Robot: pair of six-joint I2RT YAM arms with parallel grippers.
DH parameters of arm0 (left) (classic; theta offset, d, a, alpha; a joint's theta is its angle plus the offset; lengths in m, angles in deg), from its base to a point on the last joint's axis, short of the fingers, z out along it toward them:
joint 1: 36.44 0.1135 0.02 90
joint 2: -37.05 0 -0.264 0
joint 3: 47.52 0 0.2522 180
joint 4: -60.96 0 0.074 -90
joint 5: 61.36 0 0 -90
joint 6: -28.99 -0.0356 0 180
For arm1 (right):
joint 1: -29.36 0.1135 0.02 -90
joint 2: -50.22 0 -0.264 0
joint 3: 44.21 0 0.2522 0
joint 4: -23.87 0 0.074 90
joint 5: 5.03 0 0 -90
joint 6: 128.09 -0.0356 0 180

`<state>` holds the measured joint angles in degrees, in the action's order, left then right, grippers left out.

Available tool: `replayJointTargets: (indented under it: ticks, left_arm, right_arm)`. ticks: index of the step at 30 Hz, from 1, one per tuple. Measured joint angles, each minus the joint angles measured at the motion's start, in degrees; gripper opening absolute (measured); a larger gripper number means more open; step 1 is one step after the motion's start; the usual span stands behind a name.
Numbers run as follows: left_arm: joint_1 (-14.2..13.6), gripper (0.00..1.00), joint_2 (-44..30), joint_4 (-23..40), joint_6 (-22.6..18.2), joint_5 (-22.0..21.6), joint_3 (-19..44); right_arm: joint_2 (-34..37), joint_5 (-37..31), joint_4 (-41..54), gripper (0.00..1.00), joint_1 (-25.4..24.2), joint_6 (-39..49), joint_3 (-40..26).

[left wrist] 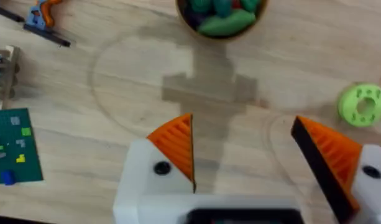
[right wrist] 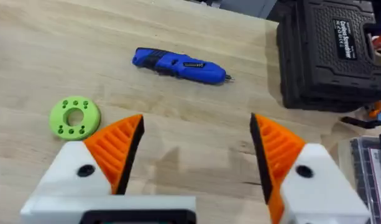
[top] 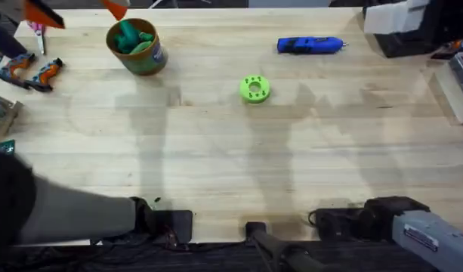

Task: Pick up the gripper from the table and insert it into the empty holder that is missing its gripper. Then pick up a screw, insert it into the mounting hole, and use the screwdriver to tighten it. Finally, clean up the table by picking up the vegetable and placing it into the bucket.

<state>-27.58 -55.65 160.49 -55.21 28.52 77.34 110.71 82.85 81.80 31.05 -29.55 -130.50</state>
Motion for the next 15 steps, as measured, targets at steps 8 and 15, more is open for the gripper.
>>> replayJointTargets:
  ticks: [8,15]
  left_arm:
    - [-0.1,0.957,13.8,7.6,-2.3,1.7,0.1]
    - [-0.1,0.957,24.5,9.5,-2.6,2.1,0.1]
  right_arm:
    - [0.0,0.0,0.0,0.990,0.0,0.0,0.0]
    - [0.0,0.0,0.0,0.989,0.0,0.0,0.0]
